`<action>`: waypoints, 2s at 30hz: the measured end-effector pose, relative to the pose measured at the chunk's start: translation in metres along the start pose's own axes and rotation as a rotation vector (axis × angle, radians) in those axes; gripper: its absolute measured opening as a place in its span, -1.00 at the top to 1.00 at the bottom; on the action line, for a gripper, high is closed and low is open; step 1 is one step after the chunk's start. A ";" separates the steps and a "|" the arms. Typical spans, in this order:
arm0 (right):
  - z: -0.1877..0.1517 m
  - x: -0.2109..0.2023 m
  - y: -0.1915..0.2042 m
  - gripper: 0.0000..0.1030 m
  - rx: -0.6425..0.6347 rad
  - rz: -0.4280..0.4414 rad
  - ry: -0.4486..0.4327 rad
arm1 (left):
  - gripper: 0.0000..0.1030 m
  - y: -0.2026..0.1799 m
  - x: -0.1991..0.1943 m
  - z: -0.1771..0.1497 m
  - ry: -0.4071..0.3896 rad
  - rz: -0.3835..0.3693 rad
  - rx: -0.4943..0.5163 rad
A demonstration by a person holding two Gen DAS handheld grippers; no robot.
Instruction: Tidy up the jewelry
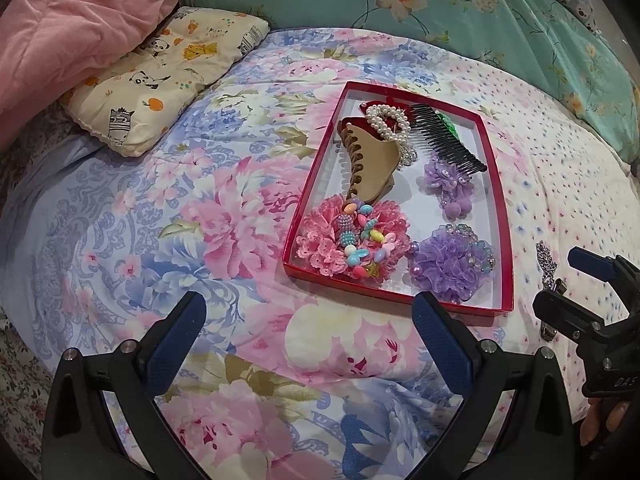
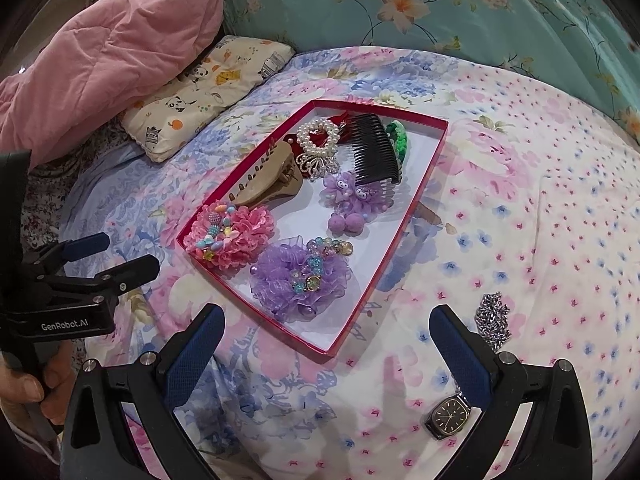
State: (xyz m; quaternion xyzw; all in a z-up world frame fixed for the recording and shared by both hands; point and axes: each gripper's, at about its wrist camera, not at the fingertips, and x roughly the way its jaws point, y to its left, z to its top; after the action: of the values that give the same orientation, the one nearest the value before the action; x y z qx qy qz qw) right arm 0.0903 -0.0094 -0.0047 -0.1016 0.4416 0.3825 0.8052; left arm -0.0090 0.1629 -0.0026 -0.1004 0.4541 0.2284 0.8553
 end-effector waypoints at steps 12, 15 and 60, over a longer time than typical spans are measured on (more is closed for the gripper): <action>0.000 -0.001 -0.002 -1.00 0.006 0.004 -0.006 | -1.00 0.000 0.000 0.000 -0.008 0.001 -0.001; 0.000 -0.001 -0.001 -1.00 0.007 0.005 -0.005 | -1.00 0.000 0.000 0.000 -0.010 0.002 0.000; 0.001 -0.004 0.000 -1.00 0.014 0.009 -0.012 | -1.00 -0.001 -0.003 0.002 -0.017 0.006 0.002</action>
State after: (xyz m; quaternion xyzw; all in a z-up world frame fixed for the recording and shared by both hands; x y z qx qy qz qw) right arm 0.0893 -0.0114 -0.0010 -0.0917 0.4401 0.3834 0.8068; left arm -0.0082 0.1617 0.0015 -0.0961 0.4474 0.2313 0.8585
